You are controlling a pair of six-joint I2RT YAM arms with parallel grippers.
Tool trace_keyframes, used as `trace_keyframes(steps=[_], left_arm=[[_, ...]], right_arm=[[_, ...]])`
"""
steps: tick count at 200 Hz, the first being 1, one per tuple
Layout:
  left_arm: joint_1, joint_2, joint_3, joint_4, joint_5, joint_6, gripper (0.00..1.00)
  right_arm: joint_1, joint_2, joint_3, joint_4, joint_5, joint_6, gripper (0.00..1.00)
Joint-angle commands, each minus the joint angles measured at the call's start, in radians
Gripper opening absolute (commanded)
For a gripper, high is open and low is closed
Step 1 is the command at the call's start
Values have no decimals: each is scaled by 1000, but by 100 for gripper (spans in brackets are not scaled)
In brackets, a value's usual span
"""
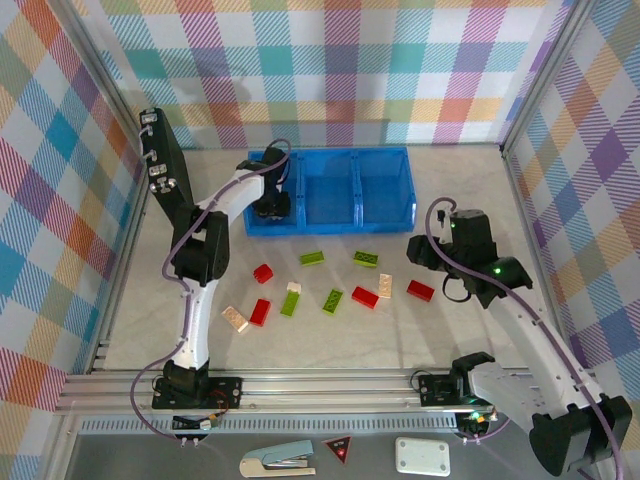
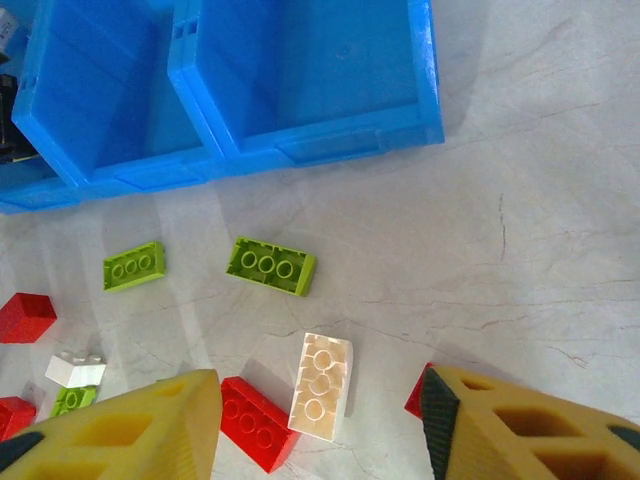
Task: Sort the legos into containers by color
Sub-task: Place the lego in the container.
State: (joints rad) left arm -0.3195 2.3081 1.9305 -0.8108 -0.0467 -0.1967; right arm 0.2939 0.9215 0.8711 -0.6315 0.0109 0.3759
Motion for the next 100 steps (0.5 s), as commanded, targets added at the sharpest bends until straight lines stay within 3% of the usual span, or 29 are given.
trace_keyframes(steps=[1, 42, 100], left_arm=[[-7, 15, 35, -27, -12, 14, 32], [-7, 0, 33, -25, -7, 13, 38], [-7, -54, 24, -36, 8, 16, 40]], right_arm=[[-4, -7, -15, -33, -6, -23, 61], [-5, 30, -9, -39, -54, -39, 72], [-4, 102, 3, -42, -86, -51, 73]])
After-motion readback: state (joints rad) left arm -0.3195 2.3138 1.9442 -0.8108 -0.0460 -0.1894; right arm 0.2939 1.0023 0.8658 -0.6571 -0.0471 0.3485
